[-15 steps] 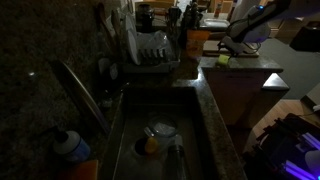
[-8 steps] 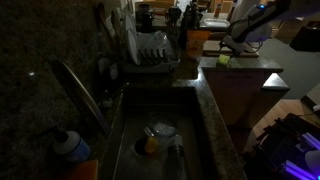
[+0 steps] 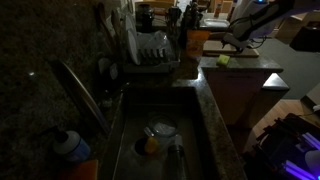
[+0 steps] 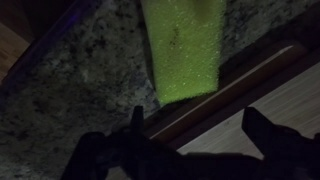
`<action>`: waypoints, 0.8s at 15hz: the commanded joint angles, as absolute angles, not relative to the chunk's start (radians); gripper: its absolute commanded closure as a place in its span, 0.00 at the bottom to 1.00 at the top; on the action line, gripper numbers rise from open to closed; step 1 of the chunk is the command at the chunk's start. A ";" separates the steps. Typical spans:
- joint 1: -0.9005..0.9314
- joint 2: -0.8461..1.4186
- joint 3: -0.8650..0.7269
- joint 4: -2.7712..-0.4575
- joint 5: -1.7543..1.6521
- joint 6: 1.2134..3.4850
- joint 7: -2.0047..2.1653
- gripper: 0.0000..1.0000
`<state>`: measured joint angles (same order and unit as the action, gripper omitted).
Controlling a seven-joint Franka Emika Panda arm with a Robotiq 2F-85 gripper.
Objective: Move the yellow sponge to the right side of the counter, scrub the countertop with the sponge
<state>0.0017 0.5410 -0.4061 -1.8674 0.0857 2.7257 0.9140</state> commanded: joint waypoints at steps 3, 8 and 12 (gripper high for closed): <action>-0.031 0.588 -0.376 -1.835 0.078 2.676 0.926 0.00; -0.099 0.601 -0.251 -1.838 0.146 2.662 0.823 0.00; -0.072 0.608 -0.263 -1.843 0.143 2.684 0.841 0.00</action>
<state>-0.0738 0.6060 -0.2595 -1.8454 0.1378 2.6854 0.8450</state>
